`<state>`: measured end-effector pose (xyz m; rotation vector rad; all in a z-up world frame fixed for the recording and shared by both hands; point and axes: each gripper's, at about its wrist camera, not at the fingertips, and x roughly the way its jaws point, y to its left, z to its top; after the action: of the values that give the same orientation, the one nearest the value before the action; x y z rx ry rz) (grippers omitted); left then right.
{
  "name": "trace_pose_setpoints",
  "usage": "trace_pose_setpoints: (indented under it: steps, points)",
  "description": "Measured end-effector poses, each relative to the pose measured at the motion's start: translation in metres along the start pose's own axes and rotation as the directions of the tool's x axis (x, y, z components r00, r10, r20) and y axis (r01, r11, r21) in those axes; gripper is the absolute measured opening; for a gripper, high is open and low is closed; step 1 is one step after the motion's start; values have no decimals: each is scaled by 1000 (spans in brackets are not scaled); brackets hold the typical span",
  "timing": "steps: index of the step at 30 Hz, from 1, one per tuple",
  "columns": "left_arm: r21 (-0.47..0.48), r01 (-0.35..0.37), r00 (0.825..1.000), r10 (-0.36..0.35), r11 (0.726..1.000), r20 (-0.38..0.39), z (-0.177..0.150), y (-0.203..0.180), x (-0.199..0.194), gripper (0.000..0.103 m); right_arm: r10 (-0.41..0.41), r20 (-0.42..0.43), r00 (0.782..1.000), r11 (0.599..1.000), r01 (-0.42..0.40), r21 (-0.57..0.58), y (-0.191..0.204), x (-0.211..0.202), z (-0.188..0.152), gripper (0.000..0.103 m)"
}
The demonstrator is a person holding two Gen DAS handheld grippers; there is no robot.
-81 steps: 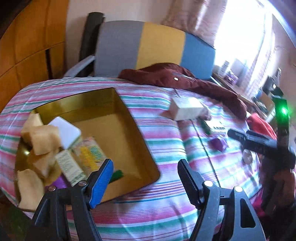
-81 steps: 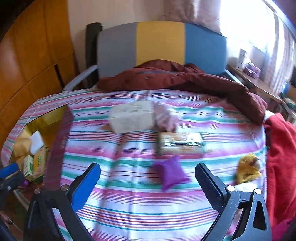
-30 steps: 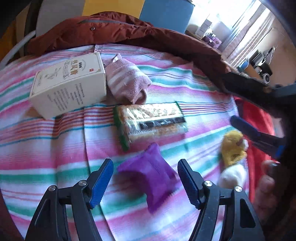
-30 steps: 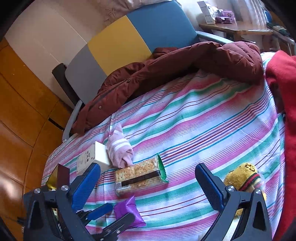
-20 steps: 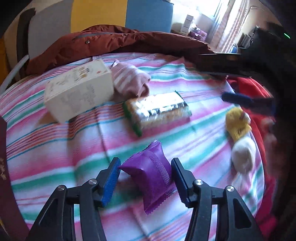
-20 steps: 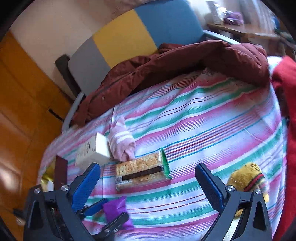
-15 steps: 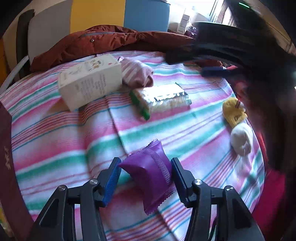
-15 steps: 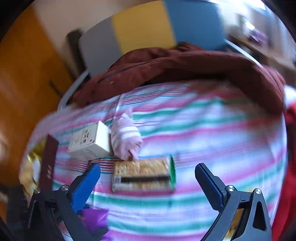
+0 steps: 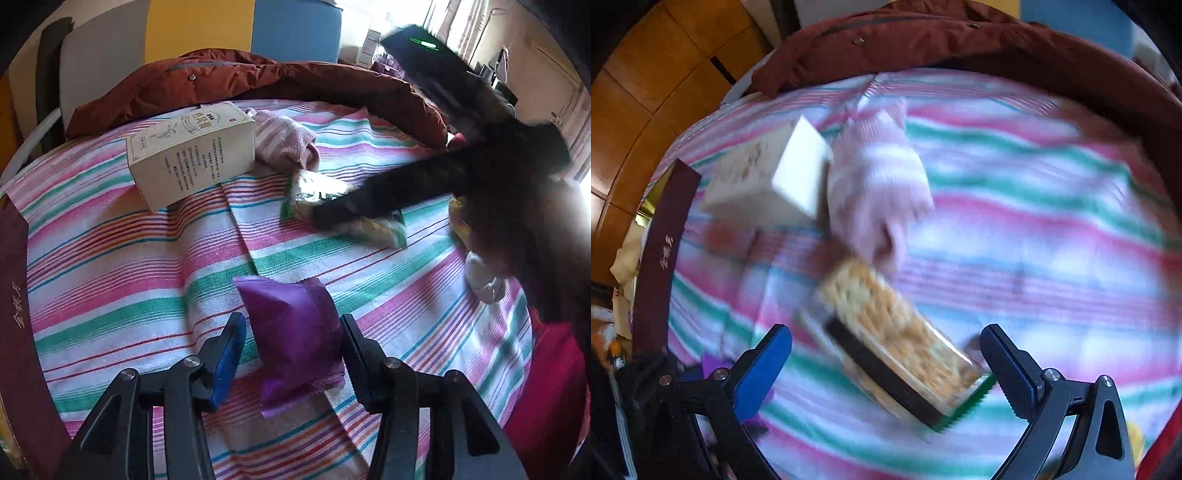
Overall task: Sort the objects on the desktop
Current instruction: 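Grasp the purple pouch with the left tool while the right tool grasps the cracker pack, then carry the pouch and cracker pack into the gold tray and open both tools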
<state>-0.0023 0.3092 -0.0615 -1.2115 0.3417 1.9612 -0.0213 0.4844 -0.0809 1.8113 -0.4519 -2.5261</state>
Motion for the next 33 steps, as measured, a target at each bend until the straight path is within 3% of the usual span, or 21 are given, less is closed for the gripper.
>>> trace_pose_setpoints:
  steps: [4,10,14,17,23,33]
  points:
    - [11,-18,1000,18,1000,7,-1,-2,0,51,5,11,1000,999,-5,35,0,-12,-32,103]
    - [5,-19,1000,19,1000,9,-2,0,-1,52,-61,105,993,998,57,39,3,-16,-43,103]
    - [-11,-14,1000,14,1000,16,-3,-4,3,54,-164,160,973,985,170,-26,8,-16,-41,102]
    - [-9,-22,1000,22,1000,21,-4,-7,3,56,-202,162,966,976,212,-42,5,-12,-38,102]
    - [4,-16,999,16,1000,33,-7,-10,3,64,-184,154,971,979,195,-62,-1,-9,-37,103]
    - [20,-32,999,32,999,40,-8,-14,3,65,-171,132,976,982,179,-53,-13,-13,-36,103]
